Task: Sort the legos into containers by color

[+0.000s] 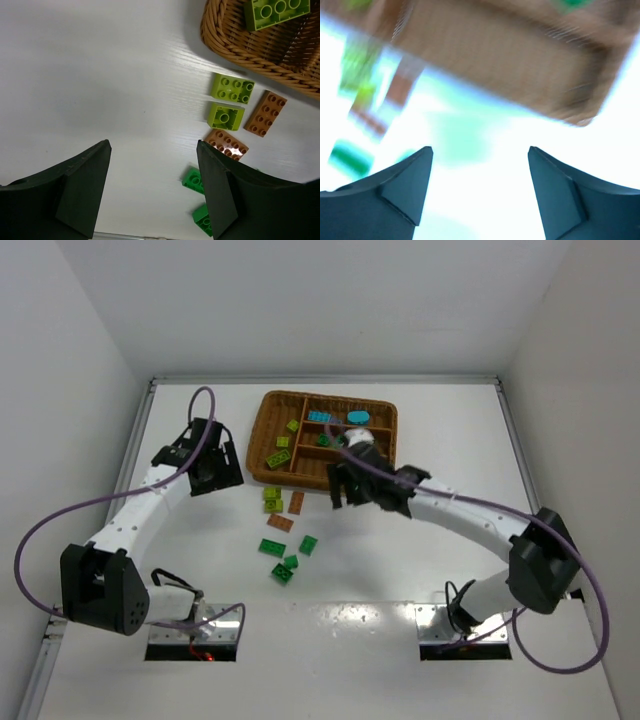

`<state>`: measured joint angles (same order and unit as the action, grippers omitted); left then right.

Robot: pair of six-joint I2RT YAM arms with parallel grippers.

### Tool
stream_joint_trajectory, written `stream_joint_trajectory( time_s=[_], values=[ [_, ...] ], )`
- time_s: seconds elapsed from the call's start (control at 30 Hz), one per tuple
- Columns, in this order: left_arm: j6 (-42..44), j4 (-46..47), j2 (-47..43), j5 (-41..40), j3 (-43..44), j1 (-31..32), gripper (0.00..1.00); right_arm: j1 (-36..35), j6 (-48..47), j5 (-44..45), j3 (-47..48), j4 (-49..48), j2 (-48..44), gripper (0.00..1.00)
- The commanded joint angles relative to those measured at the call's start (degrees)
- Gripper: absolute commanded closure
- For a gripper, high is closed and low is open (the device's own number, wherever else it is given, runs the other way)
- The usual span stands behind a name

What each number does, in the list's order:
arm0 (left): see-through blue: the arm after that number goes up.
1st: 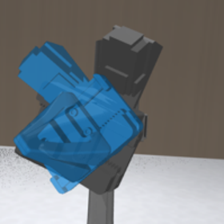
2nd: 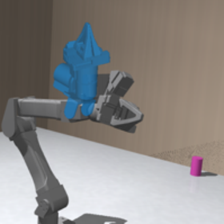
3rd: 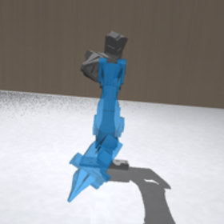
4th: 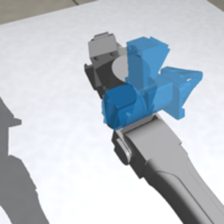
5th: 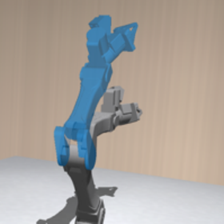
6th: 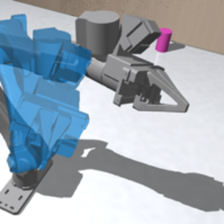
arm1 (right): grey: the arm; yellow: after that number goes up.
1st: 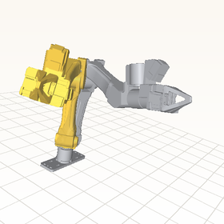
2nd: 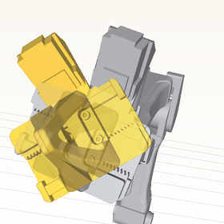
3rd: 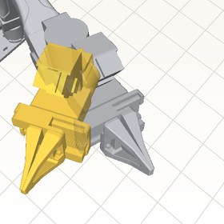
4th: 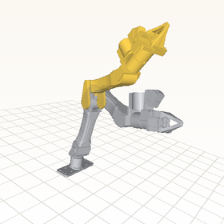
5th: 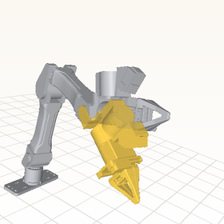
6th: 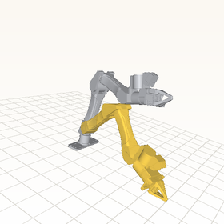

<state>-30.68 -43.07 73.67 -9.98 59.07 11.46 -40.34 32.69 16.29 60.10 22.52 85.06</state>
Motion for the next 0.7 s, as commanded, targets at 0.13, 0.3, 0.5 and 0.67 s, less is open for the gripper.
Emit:
stream_joint_trajectory(
  time_s=[0.13, 0.3, 0.5, 0.67],
  values=[
    [-0.6, -0.1, -1.8, -1.1, 1.9, -0.7, 0.24, -19.2, -7.0, -7.1, -8.2, -3.7, 2.6, 0.15],
    [-1.1, -0.1, -2.3, -1.1, 1.9, -0.7, 0.24, -21.6, -8.9, -6.5, -6.9, -5.9, 6.9, 0.13],
    [-1.1, -0.1, -2.3, -1.1, 1.9, -0.7, 0.24, -22.2, -5.5, -6.6, -2.6, -6.6, 14.3, 0.17],
    [-1.1, -0.6, -2.3, -1.1, 1.9, -0.7, 0.24, -22.2, 3.1, -5.8, -0.2, -7.8, 17.3, 0.17]
  ],
)
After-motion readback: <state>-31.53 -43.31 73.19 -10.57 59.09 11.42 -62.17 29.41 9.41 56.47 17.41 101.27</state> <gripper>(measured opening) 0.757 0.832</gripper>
